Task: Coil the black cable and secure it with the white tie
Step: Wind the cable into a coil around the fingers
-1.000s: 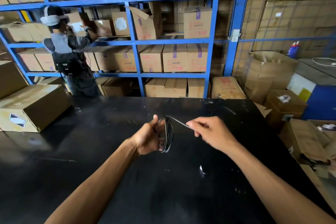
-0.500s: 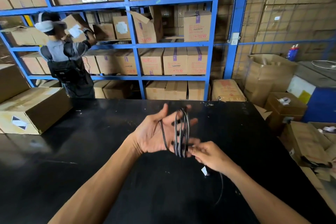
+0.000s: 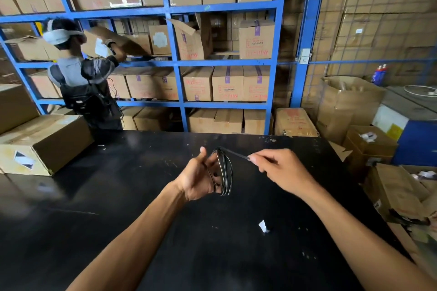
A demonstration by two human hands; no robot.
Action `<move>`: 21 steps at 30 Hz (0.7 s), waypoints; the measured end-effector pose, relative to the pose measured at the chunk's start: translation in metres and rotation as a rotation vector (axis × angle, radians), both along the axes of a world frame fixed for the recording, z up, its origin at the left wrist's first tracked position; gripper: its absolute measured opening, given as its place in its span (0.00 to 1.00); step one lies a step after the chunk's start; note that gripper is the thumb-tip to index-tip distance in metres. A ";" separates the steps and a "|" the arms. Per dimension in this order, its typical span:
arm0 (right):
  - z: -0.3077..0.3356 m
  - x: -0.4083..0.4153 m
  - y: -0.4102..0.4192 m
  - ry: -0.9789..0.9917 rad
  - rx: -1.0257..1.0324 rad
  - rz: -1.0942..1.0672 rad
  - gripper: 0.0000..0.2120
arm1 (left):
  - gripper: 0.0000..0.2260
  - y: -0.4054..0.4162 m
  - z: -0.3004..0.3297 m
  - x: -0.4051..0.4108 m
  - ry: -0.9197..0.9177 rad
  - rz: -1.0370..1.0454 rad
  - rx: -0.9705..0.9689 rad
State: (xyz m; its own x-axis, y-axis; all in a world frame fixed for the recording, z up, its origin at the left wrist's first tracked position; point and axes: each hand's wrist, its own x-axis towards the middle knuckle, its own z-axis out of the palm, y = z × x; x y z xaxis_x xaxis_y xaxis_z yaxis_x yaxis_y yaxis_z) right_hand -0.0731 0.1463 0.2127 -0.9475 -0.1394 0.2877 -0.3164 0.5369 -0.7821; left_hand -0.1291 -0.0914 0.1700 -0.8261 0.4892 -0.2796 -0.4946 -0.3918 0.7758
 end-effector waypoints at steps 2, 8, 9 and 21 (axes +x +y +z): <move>-0.022 0.011 -0.008 -0.079 -0.187 0.068 0.09 | 0.31 -0.001 0.007 -0.008 0.021 0.063 0.120; -0.071 0.038 -0.023 -0.279 -0.414 0.119 0.09 | 0.30 0.005 0.027 -0.006 0.096 -0.093 0.376; -0.073 0.037 -0.022 -0.317 -0.450 0.097 0.08 | 0.29 0.007 0.028 -0.003 0.120 -0.149 0.406; -0.057 0.019 -0.028 -0.585 -1.186 -0.022 0.08 | 0.40 0.031 0.019 0.025 0.137 0.020 0.090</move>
